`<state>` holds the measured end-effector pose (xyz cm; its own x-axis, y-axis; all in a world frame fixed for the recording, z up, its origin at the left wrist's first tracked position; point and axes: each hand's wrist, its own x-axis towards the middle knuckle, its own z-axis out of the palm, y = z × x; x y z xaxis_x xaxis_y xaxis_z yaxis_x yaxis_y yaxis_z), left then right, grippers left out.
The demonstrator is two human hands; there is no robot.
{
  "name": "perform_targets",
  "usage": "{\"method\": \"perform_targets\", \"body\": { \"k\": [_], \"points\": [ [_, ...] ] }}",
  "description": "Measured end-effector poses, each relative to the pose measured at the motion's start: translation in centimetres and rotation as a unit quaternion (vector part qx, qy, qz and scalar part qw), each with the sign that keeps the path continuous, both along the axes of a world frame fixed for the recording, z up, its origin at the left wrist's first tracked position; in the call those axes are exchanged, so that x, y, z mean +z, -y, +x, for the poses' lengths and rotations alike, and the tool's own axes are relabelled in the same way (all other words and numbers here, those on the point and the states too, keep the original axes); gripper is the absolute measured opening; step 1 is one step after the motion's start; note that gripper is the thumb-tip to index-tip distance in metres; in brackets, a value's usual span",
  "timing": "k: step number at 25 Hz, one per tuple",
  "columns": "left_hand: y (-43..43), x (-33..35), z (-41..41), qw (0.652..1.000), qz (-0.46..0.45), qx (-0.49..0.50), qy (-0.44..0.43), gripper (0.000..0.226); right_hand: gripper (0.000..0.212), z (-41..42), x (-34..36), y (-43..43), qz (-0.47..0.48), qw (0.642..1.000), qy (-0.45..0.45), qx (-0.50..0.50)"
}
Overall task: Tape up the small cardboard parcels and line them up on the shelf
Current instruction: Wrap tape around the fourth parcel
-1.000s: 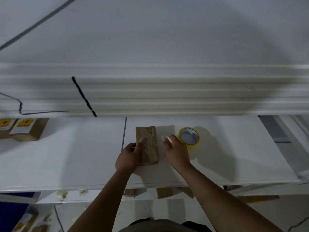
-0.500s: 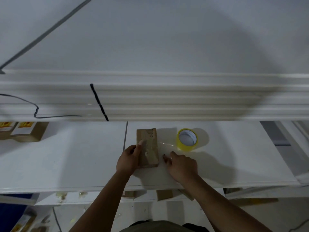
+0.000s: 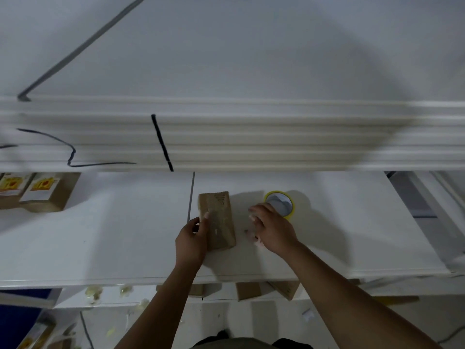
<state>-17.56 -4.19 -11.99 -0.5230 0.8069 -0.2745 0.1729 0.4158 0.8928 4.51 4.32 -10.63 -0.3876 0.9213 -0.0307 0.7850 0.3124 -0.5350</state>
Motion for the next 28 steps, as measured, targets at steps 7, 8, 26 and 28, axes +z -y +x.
{"method": "perform_targets", "body": {
  "k": [7,8,26,28],
  "points": [
    [1.6,1.1,-2.1,0.993,0.022,0.045,0.108,0.044,0.058,0.2,1.3,0.4,0.031,0.999,-0.01,-0.027],
    [1.7,1.6,-1.7,0.992,0.033,0.032,0.114,0.041,0.058,-0.3,1.8,0.7,0.045,0.997,-0.046,-0.032],
    [5.7,9.2,6.8,0.987,0.133,0.068,0.054,0.049,0.018,-3.0,8.3,8.6,-0.053,0.859,-0.464,-0.211],
    [6.4,10.3,7.7,0.989,0.125,0.063,0.044,0.052,0.023,-1.9,8.9,9.3,0.089,0.902,-0.394,-0.151]
  ]
}}
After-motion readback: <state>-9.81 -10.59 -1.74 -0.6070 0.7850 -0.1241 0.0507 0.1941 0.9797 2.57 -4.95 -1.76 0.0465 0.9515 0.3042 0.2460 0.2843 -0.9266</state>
